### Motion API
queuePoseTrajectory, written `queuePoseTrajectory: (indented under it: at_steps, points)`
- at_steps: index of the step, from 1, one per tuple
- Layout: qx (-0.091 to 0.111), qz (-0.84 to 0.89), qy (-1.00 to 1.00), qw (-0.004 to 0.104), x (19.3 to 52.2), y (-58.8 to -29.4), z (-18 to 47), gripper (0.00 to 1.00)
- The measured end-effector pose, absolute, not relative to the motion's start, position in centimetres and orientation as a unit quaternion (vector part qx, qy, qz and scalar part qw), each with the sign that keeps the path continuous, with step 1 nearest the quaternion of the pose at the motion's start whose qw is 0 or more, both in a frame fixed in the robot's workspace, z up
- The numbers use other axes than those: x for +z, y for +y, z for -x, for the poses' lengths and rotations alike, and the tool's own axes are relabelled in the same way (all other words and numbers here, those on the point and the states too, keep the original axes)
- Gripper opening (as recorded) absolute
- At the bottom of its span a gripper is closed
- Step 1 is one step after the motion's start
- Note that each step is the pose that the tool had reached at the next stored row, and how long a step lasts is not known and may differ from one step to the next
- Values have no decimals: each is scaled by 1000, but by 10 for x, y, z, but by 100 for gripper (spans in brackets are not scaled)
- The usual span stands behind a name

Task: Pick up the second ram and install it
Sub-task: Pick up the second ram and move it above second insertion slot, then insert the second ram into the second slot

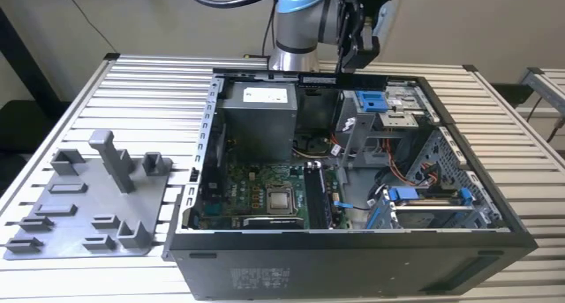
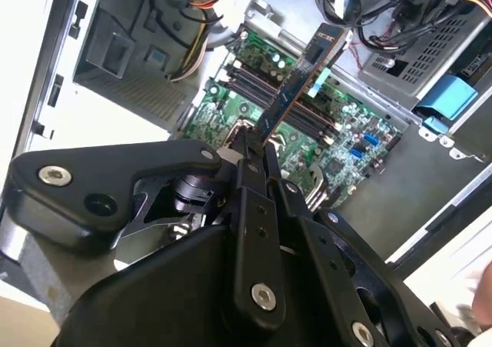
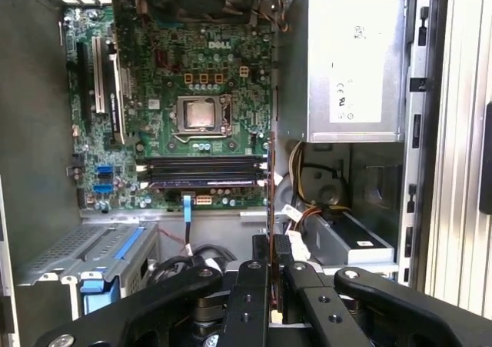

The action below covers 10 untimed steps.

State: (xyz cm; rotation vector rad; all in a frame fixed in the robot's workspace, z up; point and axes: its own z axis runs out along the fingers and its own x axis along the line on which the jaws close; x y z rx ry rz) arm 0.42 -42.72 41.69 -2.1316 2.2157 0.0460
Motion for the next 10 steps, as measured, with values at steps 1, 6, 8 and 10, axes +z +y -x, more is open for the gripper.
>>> queuePoseTrajectory:
  at_steps: [1,6,8,10]
  points:
    - [15,693,720,33,417,-427,-4,14]
    - [15,693,720,33,417,-427,-4,14]
    - [15,693,720,33,417,-427,-4,14]
    - [15,693,720,33,417,-427,-4,14]
